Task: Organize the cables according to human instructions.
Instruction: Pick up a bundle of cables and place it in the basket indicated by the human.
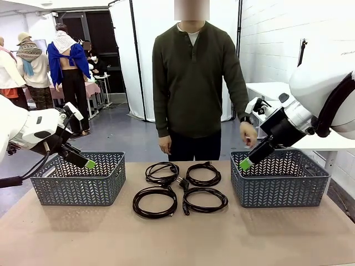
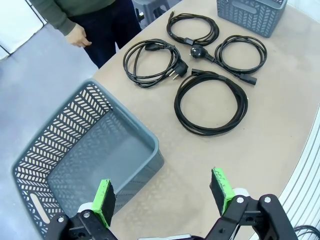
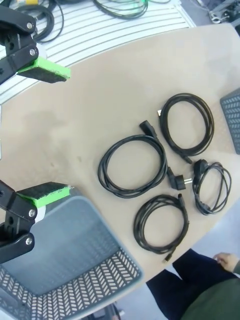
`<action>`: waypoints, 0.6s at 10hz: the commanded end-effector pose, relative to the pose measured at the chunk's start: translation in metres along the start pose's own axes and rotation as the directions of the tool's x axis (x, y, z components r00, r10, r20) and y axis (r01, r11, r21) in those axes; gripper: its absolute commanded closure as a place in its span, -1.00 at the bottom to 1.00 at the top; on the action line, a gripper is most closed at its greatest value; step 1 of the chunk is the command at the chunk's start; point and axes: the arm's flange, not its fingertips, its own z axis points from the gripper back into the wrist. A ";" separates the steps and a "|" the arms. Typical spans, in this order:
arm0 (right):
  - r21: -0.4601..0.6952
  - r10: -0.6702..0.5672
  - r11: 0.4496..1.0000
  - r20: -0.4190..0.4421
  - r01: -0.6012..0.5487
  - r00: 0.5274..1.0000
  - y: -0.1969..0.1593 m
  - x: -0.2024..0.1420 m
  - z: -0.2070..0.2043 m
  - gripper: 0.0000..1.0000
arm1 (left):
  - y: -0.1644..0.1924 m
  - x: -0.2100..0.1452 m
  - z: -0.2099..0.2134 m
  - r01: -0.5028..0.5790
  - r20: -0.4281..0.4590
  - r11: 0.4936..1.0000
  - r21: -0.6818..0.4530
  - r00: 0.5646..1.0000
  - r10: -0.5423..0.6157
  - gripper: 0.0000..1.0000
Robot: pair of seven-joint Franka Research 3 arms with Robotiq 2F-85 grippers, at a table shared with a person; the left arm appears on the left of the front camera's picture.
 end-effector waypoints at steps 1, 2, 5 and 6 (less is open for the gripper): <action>0.021 0.013 1.000 0.022 -0.014 1.000 -0.003 -0.001 -0.005 -1.00 | 0.000 0.000 -0.001 -0.014 0.001 1.000 0.004 1.000 0.014 -1.00; 0.021 0.013 1.000 0.022 -0.014 1.000 -0.003 -0.001 -0.005 -1.00 | 0.000 0.000 -0.001 -0.014 0.001 1.000 0.004 1.000 0.014 -1.00; 0.021 0.013 1.000 0.022 -0.014 1.000 -0.003 -0.001 -0.005 -1.00 | 0.000 0.000 -0.001 -0.014 0.001 1.000 0.004 1.000 0.014 -1.00; 0.021 0.013 1.000 0.022 -0.014 1.000 -0.003 -0.001 -0.005 -1.00 | 0.000 0.000 -0.001 -0.014 0.001 1.000 0.004 1.000 0.014 -1.00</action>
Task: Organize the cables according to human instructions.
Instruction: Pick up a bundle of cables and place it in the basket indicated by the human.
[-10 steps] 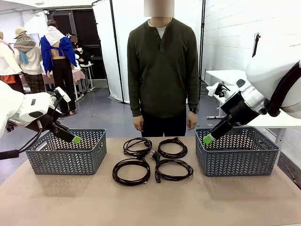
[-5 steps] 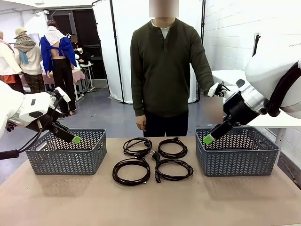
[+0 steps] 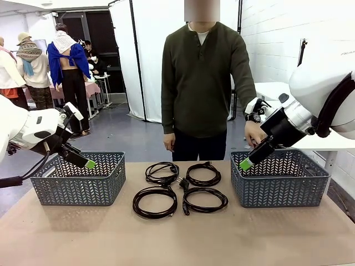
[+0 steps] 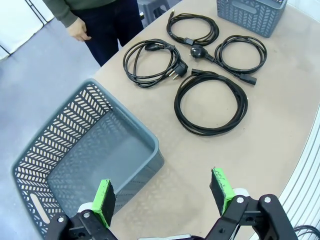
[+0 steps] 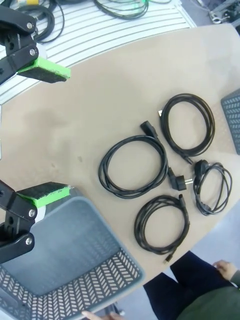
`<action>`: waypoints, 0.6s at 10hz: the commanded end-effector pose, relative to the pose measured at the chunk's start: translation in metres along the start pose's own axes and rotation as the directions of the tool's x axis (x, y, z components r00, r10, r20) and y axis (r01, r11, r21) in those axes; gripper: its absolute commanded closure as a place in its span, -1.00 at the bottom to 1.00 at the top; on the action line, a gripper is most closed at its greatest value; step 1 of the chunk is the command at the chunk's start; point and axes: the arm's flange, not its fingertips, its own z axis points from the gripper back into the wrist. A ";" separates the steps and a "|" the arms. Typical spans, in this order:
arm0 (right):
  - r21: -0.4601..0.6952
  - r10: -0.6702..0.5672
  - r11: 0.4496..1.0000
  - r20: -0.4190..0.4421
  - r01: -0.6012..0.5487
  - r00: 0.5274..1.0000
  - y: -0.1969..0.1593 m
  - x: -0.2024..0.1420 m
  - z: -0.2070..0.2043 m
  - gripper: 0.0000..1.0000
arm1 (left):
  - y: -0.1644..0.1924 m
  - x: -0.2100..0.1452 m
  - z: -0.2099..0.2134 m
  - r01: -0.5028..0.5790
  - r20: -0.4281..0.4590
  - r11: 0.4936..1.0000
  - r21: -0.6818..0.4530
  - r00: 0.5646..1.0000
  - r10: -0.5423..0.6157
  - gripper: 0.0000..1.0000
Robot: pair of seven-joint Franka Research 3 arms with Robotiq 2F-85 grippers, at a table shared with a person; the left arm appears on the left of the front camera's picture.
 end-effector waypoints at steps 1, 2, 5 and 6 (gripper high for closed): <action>0.019 0.014 1.000 0.025 -0.015 1.000 -0.004 -0.001 -0.004 -1.00 | 0.000 0.000 -0.001 -0.015 0.001 1.000 0.004 1.000 0.015 -1.00; 0.019 0.014 1.000 0.025 -0.015 1.000 -0.004 -0.001 -0.004 -1.00 | 0.000 0.000 -0.001 -0.015 0.001 1.000 0.004 1.000 0.015 -1.00; 0.019 0.014 1.000 0.025 -0.015 1.000 -0.004 -0.001 -0.004 -1.00 | 0.000 0.000 -0.001 -0.015 0.001 1.000 0.004 1.000 0.015 -1.00; 0.019 0.014 1.000 0.025 -0.015 1.000 -0.004 -0.001 -0.004 -1.00 | 0.000 0.000 -0.001 -0.015 0.001 1.000 0.004 1.000 0.015 -1.00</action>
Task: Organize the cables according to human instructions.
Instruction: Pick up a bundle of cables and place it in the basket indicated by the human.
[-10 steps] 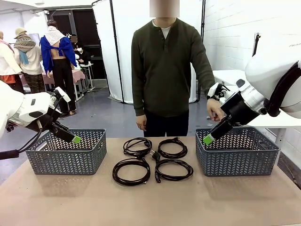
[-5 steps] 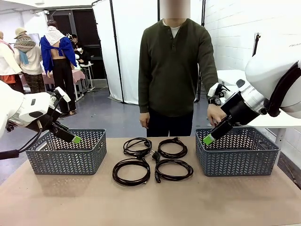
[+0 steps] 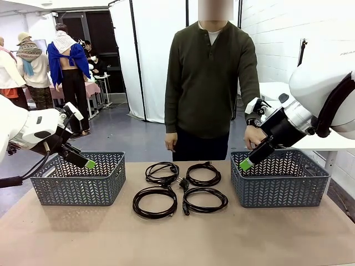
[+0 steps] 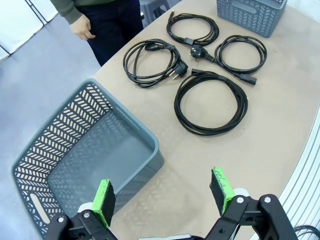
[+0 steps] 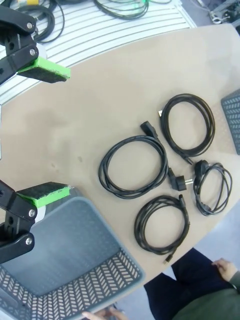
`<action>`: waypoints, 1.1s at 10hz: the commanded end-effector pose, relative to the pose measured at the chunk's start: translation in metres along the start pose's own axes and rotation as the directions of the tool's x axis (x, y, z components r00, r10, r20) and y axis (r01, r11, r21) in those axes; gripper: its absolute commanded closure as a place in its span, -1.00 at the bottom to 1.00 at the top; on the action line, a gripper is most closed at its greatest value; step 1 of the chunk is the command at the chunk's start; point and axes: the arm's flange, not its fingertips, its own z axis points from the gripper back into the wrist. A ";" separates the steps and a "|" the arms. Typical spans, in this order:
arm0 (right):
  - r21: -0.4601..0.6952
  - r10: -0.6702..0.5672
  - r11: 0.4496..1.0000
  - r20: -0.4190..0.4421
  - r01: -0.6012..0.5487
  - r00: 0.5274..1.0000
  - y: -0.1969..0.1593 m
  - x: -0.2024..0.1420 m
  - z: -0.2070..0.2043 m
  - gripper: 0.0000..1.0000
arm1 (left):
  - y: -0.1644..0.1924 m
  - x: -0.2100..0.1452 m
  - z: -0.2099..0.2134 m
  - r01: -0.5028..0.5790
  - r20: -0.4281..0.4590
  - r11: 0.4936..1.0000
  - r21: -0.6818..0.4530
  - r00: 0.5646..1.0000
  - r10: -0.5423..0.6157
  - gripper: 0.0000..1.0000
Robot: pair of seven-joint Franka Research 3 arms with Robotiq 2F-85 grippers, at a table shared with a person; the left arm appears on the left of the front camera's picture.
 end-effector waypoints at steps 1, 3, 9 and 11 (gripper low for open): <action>0.019 0.014 1.000 0.025 -0.015 1.000 -0.004 -0.001 -0.004 -1.00 | 0.001 0.000 -0.001 -0.015 0.001 1.000 0.004 1.000 0.015 -1.00; 0.019 0.014 1.000 0.025 -0.015 1.000 -0.004 -0.001 -0.004 -1.00 | 0.001 0.000 -0.001 -0.015 0.001 1.000 0.004 1.000 0.015 -1.00; 0.019 0.014 1.000 0.025 -0.015 1.000 -0.004 -0.001 -0.004 -1.00 | 0.001 0.000 -0.001 -0.015 0.001 1.000 0.004 1.000 0.015 -1.00; 0.019 0.014 1.000 0.025 -0.015 1.000 -0.004 -0.001 -0.004 -1.00 | 0.001 0.000 -0.001 -0.015 0.001 1.000 0.004 1.000 0.015 -1.00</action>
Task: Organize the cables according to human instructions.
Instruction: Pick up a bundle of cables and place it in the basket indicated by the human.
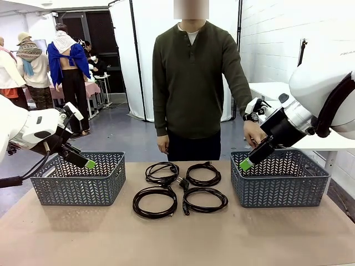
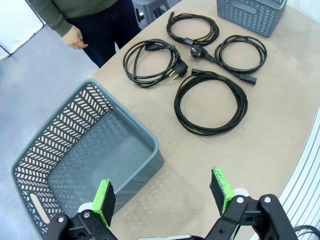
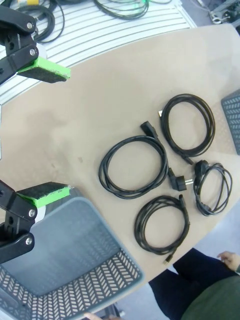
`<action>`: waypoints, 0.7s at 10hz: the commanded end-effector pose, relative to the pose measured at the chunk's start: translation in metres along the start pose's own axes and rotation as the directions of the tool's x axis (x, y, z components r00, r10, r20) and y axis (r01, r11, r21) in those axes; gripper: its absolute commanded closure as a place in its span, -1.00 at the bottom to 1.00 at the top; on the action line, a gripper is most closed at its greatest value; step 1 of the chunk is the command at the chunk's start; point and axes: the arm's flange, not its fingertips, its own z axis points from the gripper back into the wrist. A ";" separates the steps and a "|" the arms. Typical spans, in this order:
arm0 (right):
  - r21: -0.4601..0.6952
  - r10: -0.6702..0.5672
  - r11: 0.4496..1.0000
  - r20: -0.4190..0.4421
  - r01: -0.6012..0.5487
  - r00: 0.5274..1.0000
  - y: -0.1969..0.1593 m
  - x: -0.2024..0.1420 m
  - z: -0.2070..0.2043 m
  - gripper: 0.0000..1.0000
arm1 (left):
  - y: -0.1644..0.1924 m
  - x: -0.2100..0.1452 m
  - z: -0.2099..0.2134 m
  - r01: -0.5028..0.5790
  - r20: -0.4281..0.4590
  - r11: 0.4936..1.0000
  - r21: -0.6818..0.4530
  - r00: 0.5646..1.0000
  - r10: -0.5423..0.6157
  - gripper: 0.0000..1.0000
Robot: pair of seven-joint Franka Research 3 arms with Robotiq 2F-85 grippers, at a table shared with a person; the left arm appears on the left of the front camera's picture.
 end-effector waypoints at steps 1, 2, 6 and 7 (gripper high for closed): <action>0.000 0.000 1.000 0.000 0.000 1.000 0.000 0.000 0.000 -1.00 | 0.001 0.000 -0.001 -0.015 0.001 1.000 0.004 1.000 0.015 -1.00; -0.001 -0.015 1.000 -0.015 0.015 1.000 0.007 0.009 -0.006 -1.00 | 0.001 0.000 -0.001 -0.015 0.001 1.000 0.004 1.000 0.015 -1.00; -0.055 -0.161 0.986 -0.104 0.155 0.982 0.035 0.052 -0.041 -1.00 | 0.001 0.000 -0.001 -0.015 0.001 1.000 0.004 1.000 0.015 -1.00; -0.070 -0.204 0.978 -0.112 0.197 0.973 0.040 0.064 -0.050 -1.00 | 0.001 0.000 -0.001 -0.015 0.001 1.000 0.004 1.000 0.015 -1.00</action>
